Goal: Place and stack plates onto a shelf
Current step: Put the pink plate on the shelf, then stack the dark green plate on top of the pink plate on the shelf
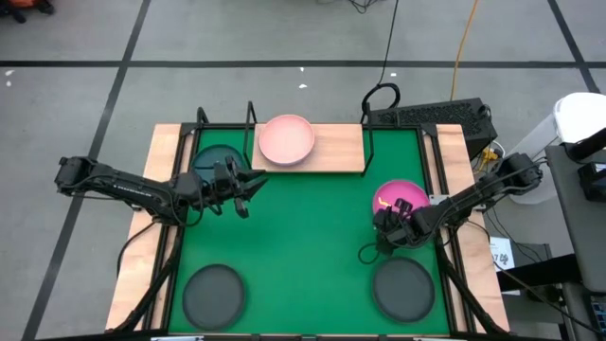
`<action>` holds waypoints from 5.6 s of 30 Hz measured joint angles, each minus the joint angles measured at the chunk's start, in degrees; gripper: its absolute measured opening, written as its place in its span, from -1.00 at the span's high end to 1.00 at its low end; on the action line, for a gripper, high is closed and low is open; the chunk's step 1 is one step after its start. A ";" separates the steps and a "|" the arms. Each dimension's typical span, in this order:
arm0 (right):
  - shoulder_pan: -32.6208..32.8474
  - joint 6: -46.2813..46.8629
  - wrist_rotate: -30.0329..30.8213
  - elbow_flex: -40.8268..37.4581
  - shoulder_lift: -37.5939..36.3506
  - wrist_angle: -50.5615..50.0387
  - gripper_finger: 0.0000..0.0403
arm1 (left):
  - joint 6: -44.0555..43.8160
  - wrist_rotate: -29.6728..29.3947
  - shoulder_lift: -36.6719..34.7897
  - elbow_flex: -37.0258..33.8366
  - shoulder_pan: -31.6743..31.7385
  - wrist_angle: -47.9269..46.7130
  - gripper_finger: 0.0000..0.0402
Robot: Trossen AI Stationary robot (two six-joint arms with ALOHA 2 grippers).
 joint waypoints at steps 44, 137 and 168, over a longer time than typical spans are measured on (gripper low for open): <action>-36.55 -58.82 5.98 21.84 14.07 23.99 1.00 | 0.16 -0.57 -0.02 0.02 1.32 -0.97 0.36; -19.08 -58.37 -7.63 -4.41 -28.90 56.27 0.33 | -37.71 -12.48 -0.02 18.10 4.33 -84.01 0.36; -19.12 -57.41 -7.74 -4.37 -28.83 54.37 0.33 | -33.85 -3.78 20.67 18.08 7.37 -90.18 0.36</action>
